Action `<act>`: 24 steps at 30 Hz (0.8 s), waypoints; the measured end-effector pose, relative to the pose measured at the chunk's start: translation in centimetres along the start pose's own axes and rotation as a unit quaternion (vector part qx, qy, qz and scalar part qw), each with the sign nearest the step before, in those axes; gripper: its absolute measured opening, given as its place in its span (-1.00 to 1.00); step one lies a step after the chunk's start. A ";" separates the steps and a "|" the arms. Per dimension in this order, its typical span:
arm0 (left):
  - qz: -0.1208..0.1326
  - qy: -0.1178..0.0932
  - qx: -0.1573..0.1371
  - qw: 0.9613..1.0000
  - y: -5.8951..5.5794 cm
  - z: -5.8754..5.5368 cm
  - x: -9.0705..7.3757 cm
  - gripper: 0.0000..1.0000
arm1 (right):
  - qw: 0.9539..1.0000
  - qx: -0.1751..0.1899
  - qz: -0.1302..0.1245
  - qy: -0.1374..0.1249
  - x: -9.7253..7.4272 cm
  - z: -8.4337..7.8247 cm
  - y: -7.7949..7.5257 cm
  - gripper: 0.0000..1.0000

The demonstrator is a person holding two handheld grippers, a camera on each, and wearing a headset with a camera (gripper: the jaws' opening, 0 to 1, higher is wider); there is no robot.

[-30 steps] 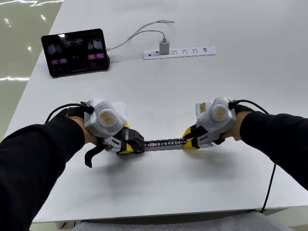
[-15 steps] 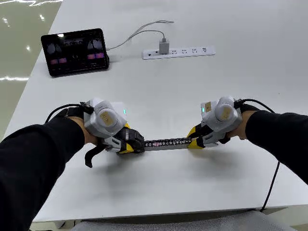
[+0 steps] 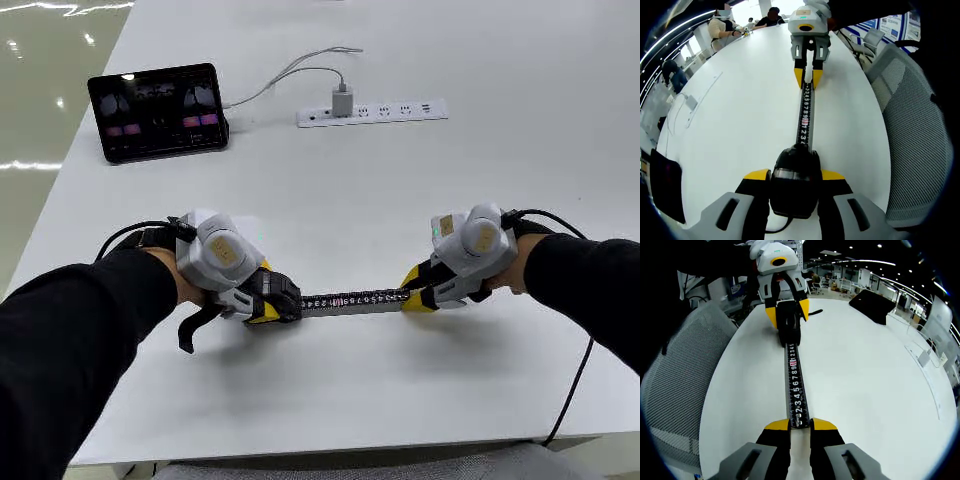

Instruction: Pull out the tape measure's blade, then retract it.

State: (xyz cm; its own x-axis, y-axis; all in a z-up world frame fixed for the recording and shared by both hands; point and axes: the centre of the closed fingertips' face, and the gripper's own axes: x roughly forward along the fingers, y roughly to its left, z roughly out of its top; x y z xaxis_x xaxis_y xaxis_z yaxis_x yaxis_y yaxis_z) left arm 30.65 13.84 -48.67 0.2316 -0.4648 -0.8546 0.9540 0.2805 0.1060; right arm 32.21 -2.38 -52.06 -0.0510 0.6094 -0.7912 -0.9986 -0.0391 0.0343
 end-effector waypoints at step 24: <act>-0.002 -0.001 0.000 1.000 0.2 0.0 0.2 -0.38 | 1.000 0.008 -0.006 0.003 -1.2 -1.6 -0.3 -0.79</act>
State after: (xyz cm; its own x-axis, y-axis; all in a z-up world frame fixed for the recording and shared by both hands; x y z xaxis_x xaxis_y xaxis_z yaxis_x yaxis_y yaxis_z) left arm 30.85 13.78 -48.87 0.2278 -0.4684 -0.8537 0.9549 0.2790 0.1017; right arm 32.56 -4.38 -52.12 -0.0386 0.6056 -0.7948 -0.9992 -0.0184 0.0345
